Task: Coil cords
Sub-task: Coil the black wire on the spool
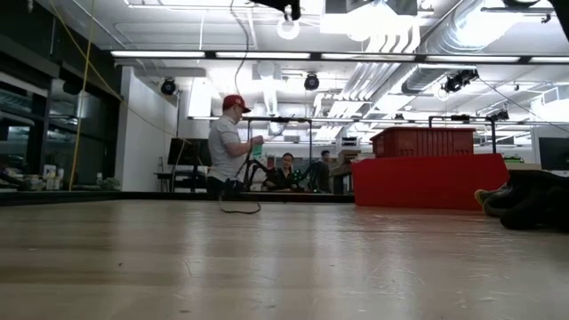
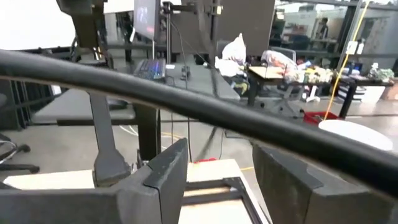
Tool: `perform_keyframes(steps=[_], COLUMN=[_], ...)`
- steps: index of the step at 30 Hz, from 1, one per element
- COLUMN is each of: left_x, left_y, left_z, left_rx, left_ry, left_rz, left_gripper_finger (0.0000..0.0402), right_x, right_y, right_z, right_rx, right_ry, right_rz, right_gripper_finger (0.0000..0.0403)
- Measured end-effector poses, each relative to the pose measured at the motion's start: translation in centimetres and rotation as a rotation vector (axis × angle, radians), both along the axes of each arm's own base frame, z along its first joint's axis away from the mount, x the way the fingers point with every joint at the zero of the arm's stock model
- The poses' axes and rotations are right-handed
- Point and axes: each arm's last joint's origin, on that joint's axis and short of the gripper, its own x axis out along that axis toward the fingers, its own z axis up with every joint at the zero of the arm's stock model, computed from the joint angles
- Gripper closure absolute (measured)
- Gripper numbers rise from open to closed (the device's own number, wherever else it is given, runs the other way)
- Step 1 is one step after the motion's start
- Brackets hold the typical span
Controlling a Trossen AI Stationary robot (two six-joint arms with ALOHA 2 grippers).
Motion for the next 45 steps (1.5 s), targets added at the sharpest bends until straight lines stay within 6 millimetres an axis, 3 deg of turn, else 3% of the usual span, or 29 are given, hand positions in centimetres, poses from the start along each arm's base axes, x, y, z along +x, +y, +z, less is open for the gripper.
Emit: perform_keyframes(steps=[10, 23, 34, 40, 45], left_x=[3.3, 3.3, 4.7, 4.9, 3.7], left_y=[1.6, 1.6, 2.2, 2.7, 3.2], left_z=[-4.6, -4.7, -5.8, -9.2, -12.3], left_rx=[-0.012, -0.022, -0.013, -0.055, -0.099], left_ry=[-0.078, -0.151, -0.08, -0.162, -0.279], left_rz=[-0.01, -0.096, -0.164, -0.208, -0.214], left_gripper_finger=[0.0401, 0.0401, 0.04, 0.04, 0.04], right_x=[-2.0, -2.6, -2.7, -2.7, -2.7], right_y=[-0.2, -0.8, -0.5, 0.5, 1.5], right_z=[0.9, -0.4, -1.3, -2.3, -2.8], right_rx=[0.023, 0.058, 0.143, 0.171, 0.196], right_ry=[0.067, 0.177, 0.264, 0.367, 0.432], right_rz=[0.061, 0.088, 0.08, 0.019, -0.031], right_gripper_finger=[0.0229, 0.0229, 0.0229, 0.0229, 0.0229])
